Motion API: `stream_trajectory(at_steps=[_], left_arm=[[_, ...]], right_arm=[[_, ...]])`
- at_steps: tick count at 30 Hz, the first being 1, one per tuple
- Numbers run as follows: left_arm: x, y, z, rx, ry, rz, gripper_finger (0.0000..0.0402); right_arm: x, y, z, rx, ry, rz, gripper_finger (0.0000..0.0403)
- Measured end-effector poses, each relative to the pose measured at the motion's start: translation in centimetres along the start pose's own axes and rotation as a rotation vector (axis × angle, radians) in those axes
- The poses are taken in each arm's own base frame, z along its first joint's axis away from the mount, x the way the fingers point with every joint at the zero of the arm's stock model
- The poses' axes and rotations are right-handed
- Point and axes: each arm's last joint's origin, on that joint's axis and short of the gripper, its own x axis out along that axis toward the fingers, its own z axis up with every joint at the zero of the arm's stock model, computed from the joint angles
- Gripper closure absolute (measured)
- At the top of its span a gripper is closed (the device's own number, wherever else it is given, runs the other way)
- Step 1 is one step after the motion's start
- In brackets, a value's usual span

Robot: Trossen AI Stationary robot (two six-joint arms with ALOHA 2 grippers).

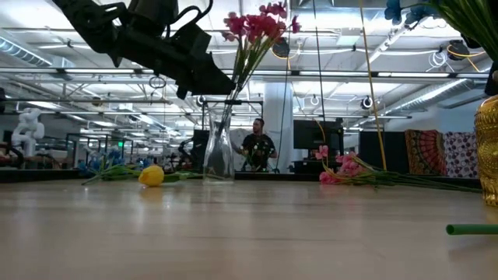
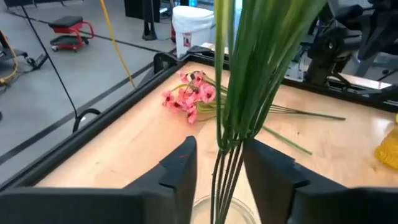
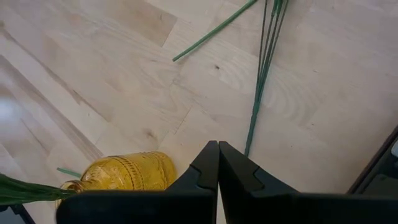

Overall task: Sort flowers into vase by color
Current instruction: Put the red flowers into the transparent vase

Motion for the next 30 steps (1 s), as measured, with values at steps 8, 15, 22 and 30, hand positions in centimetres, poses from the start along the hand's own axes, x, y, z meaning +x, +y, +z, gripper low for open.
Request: stream_trajectory(at_steps=[8,15,22,30], left_arm=[[-1.5,0.1,0.9,0.028,0.002,0.017,0.0240],[-4.1,0.3,1.8,0.033,0.050,0.046,0.0240],[-4.8,0.4,1.7,-0.031,0.090,0.064,0.0239],[-4.7,0.5,2.0,-0.172,0.117,0.101,0.0239]], right_arm=[[0.0,0.0,0.0,0.013,-0.007,0.000,0.0403],[0.0,0.0,0.0,0.023,-0.014,0.000,0.0403],[0.0,-0.1,0.1,0.039,-0.030,0.000,0.0403],[0.0,-0.1,0.1,0.042,-0.032,0.001,0.0403]])
